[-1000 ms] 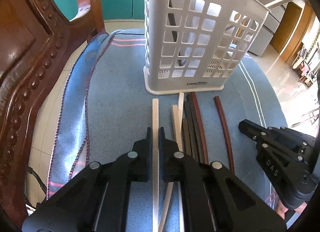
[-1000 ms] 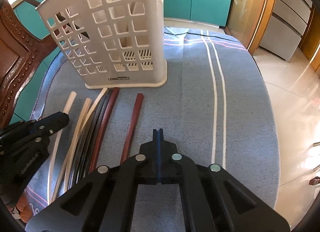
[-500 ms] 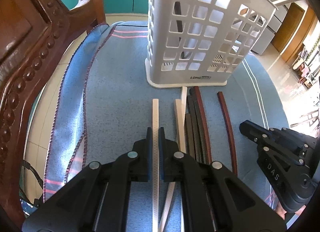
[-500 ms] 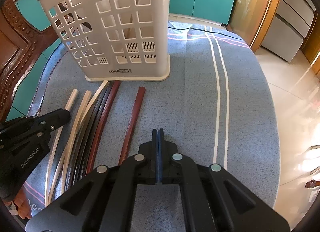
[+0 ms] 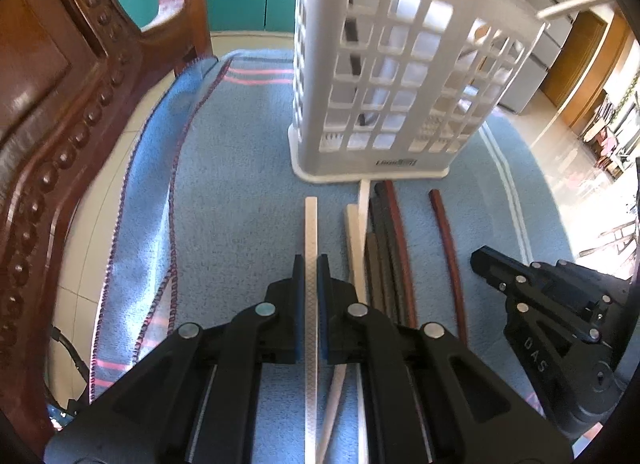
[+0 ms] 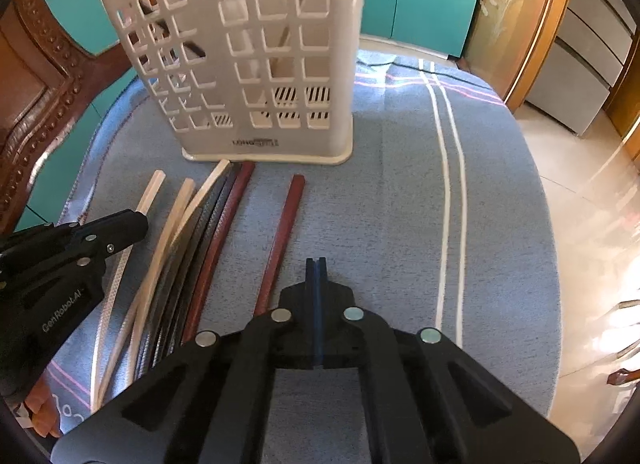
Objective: Organize utensils
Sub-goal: 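Close the left gripper on the light chopstick while the right gripper closes on the red-brown chopstick, then lift both held chopsticks upright and carry them above the white caddy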
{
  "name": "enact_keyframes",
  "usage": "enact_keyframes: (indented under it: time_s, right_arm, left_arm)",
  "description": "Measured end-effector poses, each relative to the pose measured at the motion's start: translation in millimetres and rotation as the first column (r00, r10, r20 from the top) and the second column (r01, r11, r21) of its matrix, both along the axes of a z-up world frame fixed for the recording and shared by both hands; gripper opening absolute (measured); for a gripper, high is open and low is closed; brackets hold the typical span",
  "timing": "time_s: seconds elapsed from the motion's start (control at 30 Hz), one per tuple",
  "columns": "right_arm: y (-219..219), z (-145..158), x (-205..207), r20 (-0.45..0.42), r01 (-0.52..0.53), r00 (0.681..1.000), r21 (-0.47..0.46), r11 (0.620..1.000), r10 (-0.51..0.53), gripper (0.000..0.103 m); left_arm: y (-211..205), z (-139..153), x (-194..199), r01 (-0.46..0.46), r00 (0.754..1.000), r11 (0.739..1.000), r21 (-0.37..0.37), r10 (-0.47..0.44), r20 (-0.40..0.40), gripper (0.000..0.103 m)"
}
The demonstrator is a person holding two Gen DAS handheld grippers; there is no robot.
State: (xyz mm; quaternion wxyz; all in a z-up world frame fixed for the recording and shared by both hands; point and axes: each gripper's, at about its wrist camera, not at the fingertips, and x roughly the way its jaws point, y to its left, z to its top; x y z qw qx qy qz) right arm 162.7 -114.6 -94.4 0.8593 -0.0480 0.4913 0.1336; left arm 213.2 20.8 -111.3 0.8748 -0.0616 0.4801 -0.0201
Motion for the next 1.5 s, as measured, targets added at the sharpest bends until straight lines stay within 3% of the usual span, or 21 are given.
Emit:
enact_keyframes:
  time_s: [0.23, 0.33, 0.4, 0.5, 0.57, 0.63, 0.8, 0.87, 0.93, 1.1, 1.2, 1.33, 1.43, 1.5]
  right_arm:
    - [-29, 57, -24, 0.098, -0.031, 0.995, 0.173, 0.984, 0.015, 0.000]
    - [-48, 90, -44, 0.171, -0.054, 0.985, 0.257, 0.965, 0.009, 0.000]
    - [-55, 98, -44, 0.167, -0.044, 0.986, 0.287, 0.957, -0.005, 0.000]
    - [-47, 84, -23, 0.071, -0.022, 0.998, 0.285, 0.958, 0.002, 0.003]
    - [-31, 60, -6, -0.003, -0.009, 1.000, 0.245, 0.969, 0.010, 0.018]
    - [-14, 33, 11, -0.068, 0.015, 0.998, 0.194, 0.981, -0.002, 0.025]
    - [16, 0, 32, -0.107, 0.037, 0.994, 0.072, 0.997, -0.029, 0.025]
    - [22, -2, 32, -0.088, 0.034, 0.996, 0.030, 0.999, -0.031, 0.008]
    - [20, 1, 29, -0.107, 0.031, 0.994, 0.086, 0.996, -0.022, 0.007]
    - [1, 47, 2, -0.005, -0.006, 1.000, 0.174, 0.985, 0.007, 0.007]
    - [-22, 88, -20, 0.079, -0.035, 0.997, 0.251, 0.967, 0.015, 0.006]
    - [-48, 144, -47, 0.195, -0.082, 0.981, 0.351, 0.933, 0.012, 0.006]
    - [-59, 179, -56, 0.267, -0.130, 0.963, 0.392, 0.911, 0.022, 0.006]
    - [-68, 207, -67, 0.332, -0.165, 0.943, 0.424, 0.890, 0.016, 0.006]
  left_arm:
    - [11, 47, -24, 0.018, 0.993, 0.997, -0.079, -0.008, 0.122, 0.007]
    - [18, 78, -41, 0.029, 0.978, 0.994, -0.101, -0.008, 0.206, 0.007]
    - [20, 92, -48, 0.027, 0.967, 0.995, -0.094, -0.003, 0.254, 0.007]
    - [24, 94, -49, 0.014, 0.965, 0.995, -0.097, 0.012, 0.262, 0.007]
    - [27, 93, -47, -0.004, 0.969, 0.994, -0.106, 0.030, 0.247, 0.007]
    - [32, 97, -46, -0.013, 0.967, 0.993, -0.115, 0.041, 0.252, 0.007]
    - [31, 124, -57, -0.003, 0.951, 0.992, -0.122, 0.041, 0.308, 0.007]
    - [29, 140, -61, 0.007, 0.938, 0.992, -0.123, 0.036, 0.344, 0.007]
    - [28, 155, -65, 0.016, 0.925, 0.993, -0.121, 0.031, 0.379, 0.007]
    - [33, 203, -79, 0.047, 0.873, 0.986, -0.162, 0.038, 0.486, 0.007]
    - [40, 233, -90, 0.050, 0.824, 0.981, -0.186, 0.064, 0.562, 0.007]
    - [55, 272, -104, 0.025, 0.717, 0.964, -0.263, 0.166, 0.677, 0.007]
    - [58, 278, -100, -0.030, 0.649, 0.954, -0.297, 0.245, 0.721, 0.007]
    - [56, 273, -88, -0.081, 0.623, 0.955, -0.284, 0.271, 0.734, 0.007]
